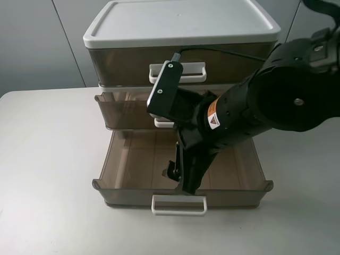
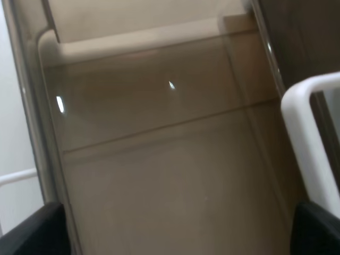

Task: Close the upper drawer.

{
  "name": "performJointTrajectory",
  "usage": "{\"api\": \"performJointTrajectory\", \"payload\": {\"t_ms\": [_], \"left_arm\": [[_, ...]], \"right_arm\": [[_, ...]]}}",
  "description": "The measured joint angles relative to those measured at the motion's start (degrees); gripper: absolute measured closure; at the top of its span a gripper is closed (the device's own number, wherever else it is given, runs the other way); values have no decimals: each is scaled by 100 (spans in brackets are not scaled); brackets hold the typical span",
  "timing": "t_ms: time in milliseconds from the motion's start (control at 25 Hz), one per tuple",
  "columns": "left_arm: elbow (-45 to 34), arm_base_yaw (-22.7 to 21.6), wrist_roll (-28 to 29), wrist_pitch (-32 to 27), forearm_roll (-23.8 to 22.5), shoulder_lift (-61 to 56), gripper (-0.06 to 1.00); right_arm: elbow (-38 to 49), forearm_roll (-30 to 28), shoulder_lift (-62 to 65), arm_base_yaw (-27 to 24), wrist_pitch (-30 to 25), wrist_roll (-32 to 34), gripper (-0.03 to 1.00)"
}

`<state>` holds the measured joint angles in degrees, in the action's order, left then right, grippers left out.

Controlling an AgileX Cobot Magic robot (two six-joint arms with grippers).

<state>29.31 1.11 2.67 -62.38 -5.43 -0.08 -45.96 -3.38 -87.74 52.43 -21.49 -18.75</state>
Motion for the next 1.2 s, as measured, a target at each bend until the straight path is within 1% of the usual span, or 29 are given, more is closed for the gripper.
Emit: {"api": "performJointTrajectory", "payload": {"t_ms": [120,280,360,760,920,1120,1200], "left_arm": [[0,0,0,0,0,0,20],[0,0,0,0,0,0,20],[0,0,0,0,0,0,20],[0,0,0,0,0,0,20],[0,0,0,0,0,0,20],[0,0,0,0,0,0,20],[0,0,0,0,0,0,20]], "right_arm": [[22,-25,-36,-36,79,0,34],[12,-148,-48,-95,537,-2,34],[12,-175,-48,-155,639,-2,34],[12,-289,-168,-175,791,-2,34],[12,-289,-178,-205,1035,-13,34],[12,-289,-245,-218,1113,-37,34],[12,-289,-258,-258,1226,-37,34]]}}
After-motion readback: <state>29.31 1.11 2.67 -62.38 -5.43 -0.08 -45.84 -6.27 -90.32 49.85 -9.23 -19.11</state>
